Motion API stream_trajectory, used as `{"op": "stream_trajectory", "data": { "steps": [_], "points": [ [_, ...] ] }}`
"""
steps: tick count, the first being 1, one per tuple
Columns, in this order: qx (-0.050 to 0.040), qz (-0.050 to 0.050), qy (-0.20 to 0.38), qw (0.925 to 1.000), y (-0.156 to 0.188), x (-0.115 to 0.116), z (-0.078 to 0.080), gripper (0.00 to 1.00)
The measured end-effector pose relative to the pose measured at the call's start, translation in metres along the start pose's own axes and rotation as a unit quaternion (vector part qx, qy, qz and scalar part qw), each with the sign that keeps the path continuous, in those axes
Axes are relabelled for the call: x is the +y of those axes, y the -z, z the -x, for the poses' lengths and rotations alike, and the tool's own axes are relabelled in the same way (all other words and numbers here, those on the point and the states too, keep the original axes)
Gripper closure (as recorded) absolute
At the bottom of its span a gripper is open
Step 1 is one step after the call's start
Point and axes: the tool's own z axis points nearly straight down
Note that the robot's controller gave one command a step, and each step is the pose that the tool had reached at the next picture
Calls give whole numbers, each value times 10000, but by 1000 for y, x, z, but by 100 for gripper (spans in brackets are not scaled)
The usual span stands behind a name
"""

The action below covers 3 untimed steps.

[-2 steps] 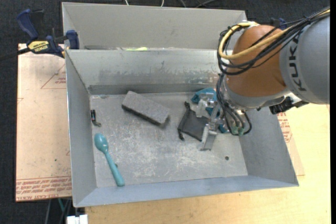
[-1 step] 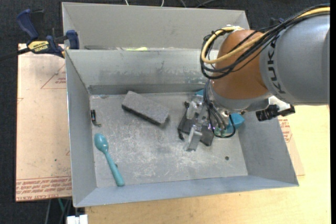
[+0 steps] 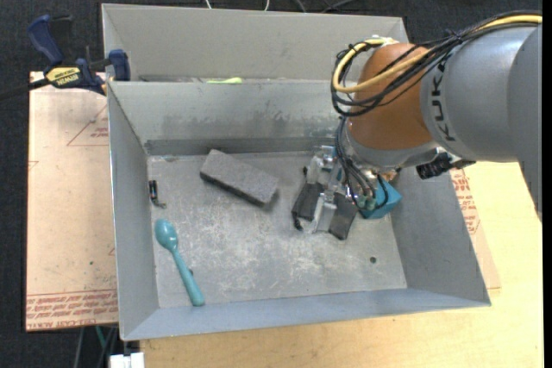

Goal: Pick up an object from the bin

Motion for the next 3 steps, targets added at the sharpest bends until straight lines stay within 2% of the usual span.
{"op": "stream_trajectory", "data": {
  "steps": [1,2,3],
  "points": [
    [18,-2,-695,9976,-25,-28,8,0],
    [5,3,-87,10000,-53,-55,1,100],
    [5,2,-85,10000,-53,-55,1,100]
  ]
}}
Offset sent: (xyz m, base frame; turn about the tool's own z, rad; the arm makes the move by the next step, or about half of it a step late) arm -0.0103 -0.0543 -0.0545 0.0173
